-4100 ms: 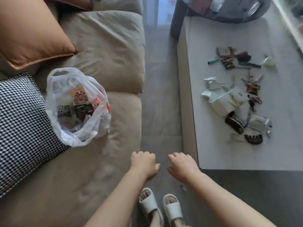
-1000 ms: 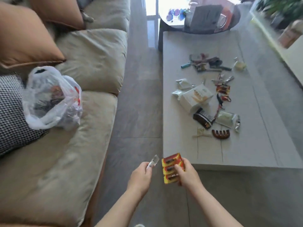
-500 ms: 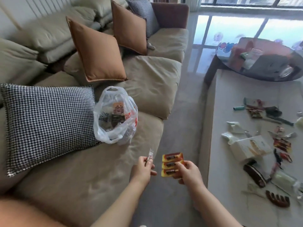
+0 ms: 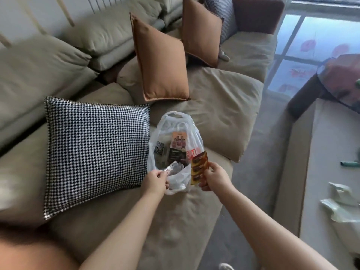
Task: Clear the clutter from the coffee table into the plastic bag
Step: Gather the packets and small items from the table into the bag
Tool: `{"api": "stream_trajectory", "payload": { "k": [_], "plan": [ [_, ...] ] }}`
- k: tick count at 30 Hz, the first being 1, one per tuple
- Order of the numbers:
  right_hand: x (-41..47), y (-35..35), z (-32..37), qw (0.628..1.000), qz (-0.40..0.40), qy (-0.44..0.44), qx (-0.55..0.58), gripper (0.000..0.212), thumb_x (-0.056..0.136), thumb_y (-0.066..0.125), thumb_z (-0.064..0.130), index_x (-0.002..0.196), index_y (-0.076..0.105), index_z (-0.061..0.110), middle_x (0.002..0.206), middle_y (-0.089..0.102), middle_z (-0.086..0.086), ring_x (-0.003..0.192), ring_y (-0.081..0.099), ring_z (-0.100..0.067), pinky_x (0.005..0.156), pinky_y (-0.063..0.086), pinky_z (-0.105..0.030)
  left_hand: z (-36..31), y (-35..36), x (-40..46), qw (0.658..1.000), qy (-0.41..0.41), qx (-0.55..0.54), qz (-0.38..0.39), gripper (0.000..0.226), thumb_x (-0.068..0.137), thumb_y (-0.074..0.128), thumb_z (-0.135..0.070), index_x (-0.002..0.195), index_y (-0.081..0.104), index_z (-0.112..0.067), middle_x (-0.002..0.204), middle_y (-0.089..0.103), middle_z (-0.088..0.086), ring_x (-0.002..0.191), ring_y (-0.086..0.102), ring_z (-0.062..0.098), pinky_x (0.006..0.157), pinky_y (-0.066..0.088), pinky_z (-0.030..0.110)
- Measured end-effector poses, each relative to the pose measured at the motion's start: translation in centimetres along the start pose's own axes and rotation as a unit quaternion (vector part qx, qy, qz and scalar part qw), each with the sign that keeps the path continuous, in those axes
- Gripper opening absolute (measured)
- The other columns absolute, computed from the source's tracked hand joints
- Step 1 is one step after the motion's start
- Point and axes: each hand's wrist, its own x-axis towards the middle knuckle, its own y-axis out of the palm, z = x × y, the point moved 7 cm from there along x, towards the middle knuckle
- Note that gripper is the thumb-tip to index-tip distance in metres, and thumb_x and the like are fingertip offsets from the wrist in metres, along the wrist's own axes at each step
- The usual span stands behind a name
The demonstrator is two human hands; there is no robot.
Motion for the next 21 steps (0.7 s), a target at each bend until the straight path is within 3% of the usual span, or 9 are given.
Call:
{"api": "stream_trajectory", "payload": {
  "k": [4, 9, 13, 16, 21],
  "plan": [
    [4.4, 0.5, 1.8, 0.999, -0.002, 0.001, -0.044, 0.023, 0.095, 0.036, 0.004, 0.095, 0.056, 0.015, 0.075, 0.066, -0.016, 0.056, 0.061, -0.024, 0.056, 0.057, -0.034, -0.5, 0.5, 2.8, 0.998, -0.048, 0.013, -0.027, 0.029, 0.096, 0.048, -0.017, 0.072, 0.063, -0.008, 0.062, 0.064, 0.003, 0.056, 0.061, 0.019, 0.065, 0.052, 0.034],
    [9.2, 0.9, 2.6, 0.997, 0.012, 0.024, -0.067, 0.024, 0.09, 0.044, 0.003, 0.071, 0.057, 0.009, 0.062, 0.063, -0.011, 0.055, 0.059, -0.023, 0.066, 0.058, -0.039, -1.2, 2.0, 6.0, 0.995, -0.087, 0.008, -0.05, 0.033, 0.096, 0.051, -0.025, 0.076, 0.065, -0.004, 0.062, 0.065, 0.004, 0.051, 0.062, 0.017, 0.061, 0.053, 0.034],
    [12.4, 2.9, 2.1, 0.995, 0.046, 0.057, -0.063, 0.024, 0.09, 0.04, -0.001, 0.087, 0.063, 0.0, 0.075, 0.067, -0.018, 0.06, 0.061, -0.023, 0.066, 0.059, -0.037, -1.4, 2.6, 8.4, 0.989, -0.122, 0.037, -0.079, 0.038, 0.096, 0.052, -0.037, 0.076, 0.066, -0.008, 0.062, 0.069, 0.003, 0.052, 0.066, 0.019, 0.065, 0.059, 0.034],
    [14.5, 4.6, 1.6, 0.993, 0.069, 0.064, -0.074, 0.024, 0.091, 0.039, -0.003, 0.091, 0.063, -0.001, 0.079, 0.067, -0.018, 0.059, 0.062, -0.021, 0.063, 0.058, -0.033, -0.1, 2.9, 10.7, 0.981, -0.147, 0.08, -0.101, 0.039, 0.094, 0.049, -0.043, 0.082, 0.066, -0.009, 0.066, 0.071, 0.006, 0.062, 0.071, 0.024, 0.069, 0.061, 0.042],
    [17.8, 7.1, 1.3, 0.99, 0.065, 0.064, -0.103, 0.024, 0.094, 0.04, 0.006, 0.09, 0.064, 0.006, 0.085, 0.072, -0.018, 0.079, 0.072, -0.03, 0.077, 0.059, -0.046, 1.4, 2.9, 14.0, 0.971, -0.163, 0.138, -0.112, 0.036, 0.095, 0.046, -0.042, 0.085, 0.062, -0.012, 0.081, 0.07, 0.008, 0.072, 0.07, 0.028, 0.069, 0.06, 0.043]
  ]
}}
